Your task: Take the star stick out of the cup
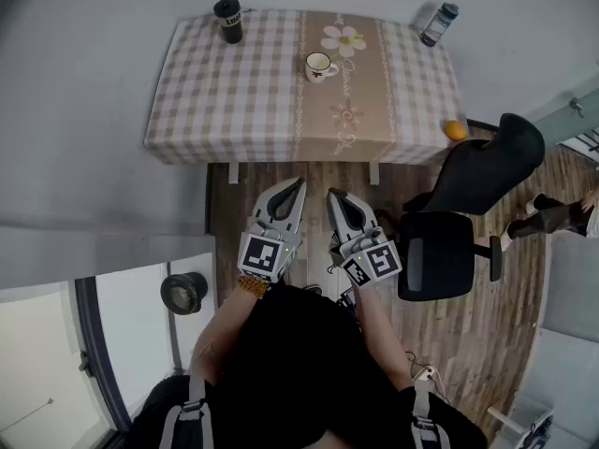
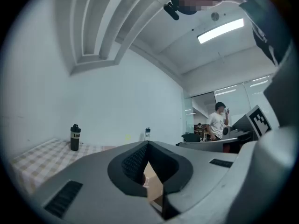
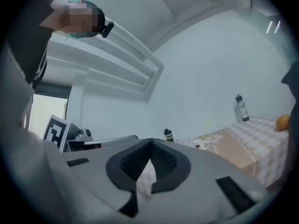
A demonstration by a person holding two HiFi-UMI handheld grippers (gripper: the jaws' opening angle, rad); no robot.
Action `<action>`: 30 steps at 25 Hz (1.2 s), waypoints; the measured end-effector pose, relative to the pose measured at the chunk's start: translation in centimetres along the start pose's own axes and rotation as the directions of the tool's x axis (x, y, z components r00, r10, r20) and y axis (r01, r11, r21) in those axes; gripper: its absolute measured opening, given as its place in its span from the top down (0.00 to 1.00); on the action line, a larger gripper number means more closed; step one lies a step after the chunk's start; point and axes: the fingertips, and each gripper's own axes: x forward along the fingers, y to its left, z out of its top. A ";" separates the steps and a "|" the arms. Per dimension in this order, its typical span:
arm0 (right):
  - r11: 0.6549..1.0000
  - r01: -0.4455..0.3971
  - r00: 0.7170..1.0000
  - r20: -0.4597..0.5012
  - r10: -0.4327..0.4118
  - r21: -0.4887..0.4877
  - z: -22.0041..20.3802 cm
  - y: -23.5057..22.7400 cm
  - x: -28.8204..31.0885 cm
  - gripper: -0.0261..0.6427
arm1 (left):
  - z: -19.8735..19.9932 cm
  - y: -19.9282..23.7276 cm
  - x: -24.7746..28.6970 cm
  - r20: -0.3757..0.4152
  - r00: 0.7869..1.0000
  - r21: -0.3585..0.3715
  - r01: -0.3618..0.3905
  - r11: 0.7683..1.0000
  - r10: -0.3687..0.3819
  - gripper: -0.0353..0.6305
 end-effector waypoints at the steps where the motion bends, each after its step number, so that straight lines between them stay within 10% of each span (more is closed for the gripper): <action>1: 1.000 0.003 1.000 -0.005 -0.003 0.001 -0.1 -0.1 0.6 0.96 | 0.1 0.6 0.3 -0.001 1.000 0.003 0.003 1.000 -0.003 0.94; 30: 0.983 0.183 0.982 -0.041 -0.184 -0.026 0.1 -9.1 18.1 0.96 | -0.7 18.3 8.3 -0.057 0.995 -0.096 0.079 0.992 -0.085 0.94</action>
